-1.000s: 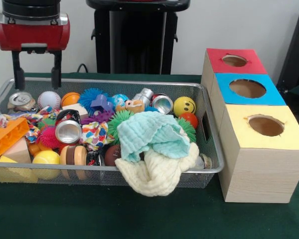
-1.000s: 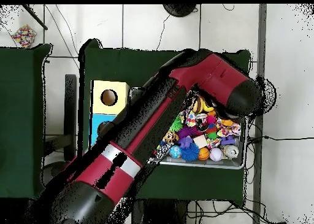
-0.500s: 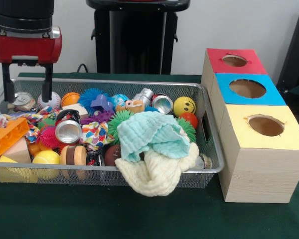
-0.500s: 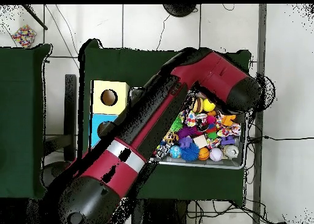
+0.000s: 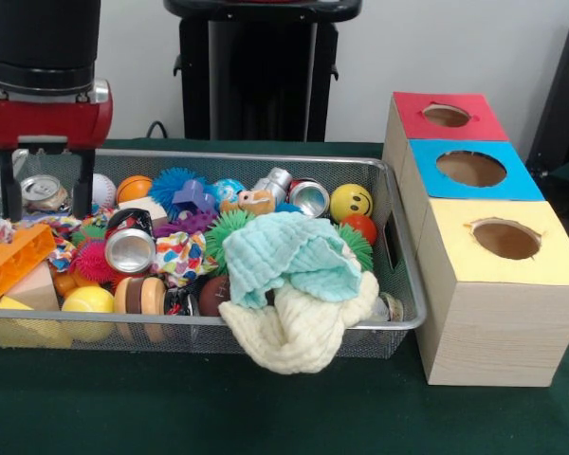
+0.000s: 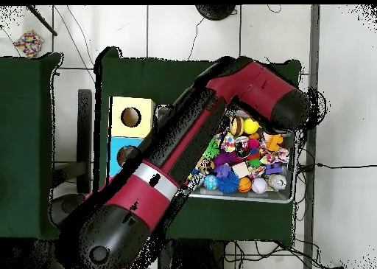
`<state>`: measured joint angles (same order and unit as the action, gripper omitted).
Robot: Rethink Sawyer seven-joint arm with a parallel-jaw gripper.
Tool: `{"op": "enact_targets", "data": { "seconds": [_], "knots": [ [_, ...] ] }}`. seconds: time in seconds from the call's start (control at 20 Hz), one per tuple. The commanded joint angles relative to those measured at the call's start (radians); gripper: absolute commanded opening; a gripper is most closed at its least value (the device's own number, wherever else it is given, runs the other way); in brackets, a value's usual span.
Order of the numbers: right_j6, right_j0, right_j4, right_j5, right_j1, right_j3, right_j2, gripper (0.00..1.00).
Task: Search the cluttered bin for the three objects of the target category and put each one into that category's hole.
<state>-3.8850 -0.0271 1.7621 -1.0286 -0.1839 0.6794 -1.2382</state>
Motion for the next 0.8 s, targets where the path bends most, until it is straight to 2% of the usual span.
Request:
{"op": "enact_targets", "data": {
  "seconds": [0.05,0.3,0.55,0.8],
  "knots": [
    [0.187,0.051,0.001,0.062,-0.077,-0.116,0.09,1.0],
    [0.145,0.064,0.033,0.058,-0.12,-0.137,0.058,1.0],
    [0.133,0.069,0.071,-0.048,-0.149,-0.173,0.063,1.0],
    [0.096,0.072,0.118,-0.079,-0.186,-0.187,0.038,1.0]
  ]
}}
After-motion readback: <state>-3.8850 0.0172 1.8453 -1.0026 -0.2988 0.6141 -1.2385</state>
